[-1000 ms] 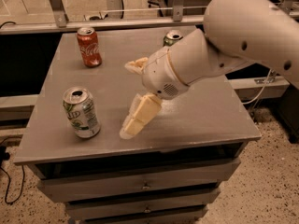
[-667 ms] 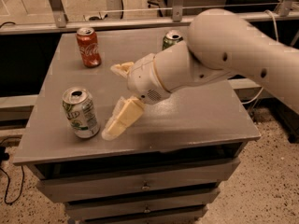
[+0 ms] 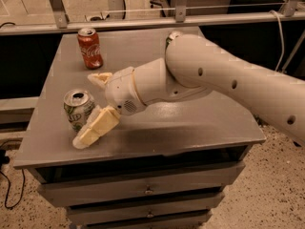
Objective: Move 7up can near green can
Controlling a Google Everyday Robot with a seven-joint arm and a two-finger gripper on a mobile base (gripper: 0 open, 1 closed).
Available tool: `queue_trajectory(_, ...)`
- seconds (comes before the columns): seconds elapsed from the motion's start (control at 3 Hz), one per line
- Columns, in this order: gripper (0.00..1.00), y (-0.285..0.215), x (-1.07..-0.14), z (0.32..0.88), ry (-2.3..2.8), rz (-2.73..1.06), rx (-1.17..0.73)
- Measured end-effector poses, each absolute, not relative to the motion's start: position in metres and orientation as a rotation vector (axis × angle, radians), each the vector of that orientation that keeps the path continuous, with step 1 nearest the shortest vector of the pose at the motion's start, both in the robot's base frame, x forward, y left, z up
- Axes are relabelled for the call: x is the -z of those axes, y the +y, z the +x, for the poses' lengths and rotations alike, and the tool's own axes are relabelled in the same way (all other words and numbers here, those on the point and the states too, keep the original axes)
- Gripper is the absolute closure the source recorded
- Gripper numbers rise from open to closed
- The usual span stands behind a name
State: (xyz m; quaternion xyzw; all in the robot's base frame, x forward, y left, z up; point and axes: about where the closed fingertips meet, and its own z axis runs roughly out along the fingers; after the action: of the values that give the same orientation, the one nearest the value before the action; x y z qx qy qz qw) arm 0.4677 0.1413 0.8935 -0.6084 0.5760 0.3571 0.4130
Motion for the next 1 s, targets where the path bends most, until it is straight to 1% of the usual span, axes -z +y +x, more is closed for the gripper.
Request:
queue_trajectory(0.33,0.12,0.161,-0.886,0.467,1.428,-1.495,-0.948)
queue_trajectory(0.67,0.35,0.166,-0.881,0.471,1.421,-1.455,-0.952)
queue_trajectory(1.0,0.58,0.147,-0.891,0.481,1.414,-1.426,-0.895)
